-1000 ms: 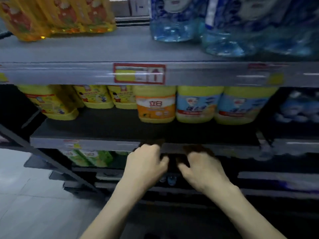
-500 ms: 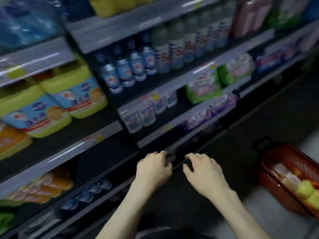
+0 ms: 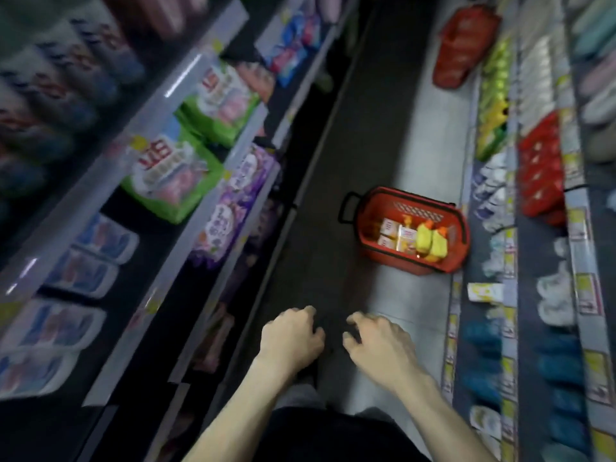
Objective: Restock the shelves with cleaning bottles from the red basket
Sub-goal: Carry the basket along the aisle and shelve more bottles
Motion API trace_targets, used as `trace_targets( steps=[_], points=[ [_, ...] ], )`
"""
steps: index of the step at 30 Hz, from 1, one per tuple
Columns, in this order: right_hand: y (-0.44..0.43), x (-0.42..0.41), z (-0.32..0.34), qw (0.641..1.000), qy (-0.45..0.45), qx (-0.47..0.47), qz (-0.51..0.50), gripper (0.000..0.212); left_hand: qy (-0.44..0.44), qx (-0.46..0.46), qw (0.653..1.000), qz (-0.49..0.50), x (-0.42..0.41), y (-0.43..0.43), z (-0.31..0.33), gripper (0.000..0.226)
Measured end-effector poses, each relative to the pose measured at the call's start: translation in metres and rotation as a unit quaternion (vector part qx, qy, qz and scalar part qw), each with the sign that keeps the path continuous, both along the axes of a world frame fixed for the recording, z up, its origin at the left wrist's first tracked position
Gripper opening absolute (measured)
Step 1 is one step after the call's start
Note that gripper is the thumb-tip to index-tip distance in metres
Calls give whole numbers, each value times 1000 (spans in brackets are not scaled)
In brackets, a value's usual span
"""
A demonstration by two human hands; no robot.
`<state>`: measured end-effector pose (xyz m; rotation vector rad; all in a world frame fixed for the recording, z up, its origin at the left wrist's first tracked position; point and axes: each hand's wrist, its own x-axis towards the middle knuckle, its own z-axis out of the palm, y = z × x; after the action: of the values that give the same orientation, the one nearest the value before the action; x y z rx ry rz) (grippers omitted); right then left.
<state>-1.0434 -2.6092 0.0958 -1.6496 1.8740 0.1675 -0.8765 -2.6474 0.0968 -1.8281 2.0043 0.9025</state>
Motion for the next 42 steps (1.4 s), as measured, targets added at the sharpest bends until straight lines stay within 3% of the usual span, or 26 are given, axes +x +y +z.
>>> trace_targets(
  steps=[6,14,23,30,42],
  points=[
    [-54,-40,-12,992,20,26,-119,36,9,19,997,-70,-44,-74,-17,41],
    [-117,-114,-35,980,9,43,-194,39,-6,43,984,-174,-132,-160,-40,35],
    [-201,-251,-84,987,-8,86,-132,38,-65,52,971,-222,-263,-245,-81,32],
    [-279,-349,-112,990,-7,120,-69,30,-80,60,976,-196,-358,-309,-110,37],
    [-380,-395,-235,985,7,162,-57,36,-62,113,963,-237,-406,-390,-241,36]
  ],
)
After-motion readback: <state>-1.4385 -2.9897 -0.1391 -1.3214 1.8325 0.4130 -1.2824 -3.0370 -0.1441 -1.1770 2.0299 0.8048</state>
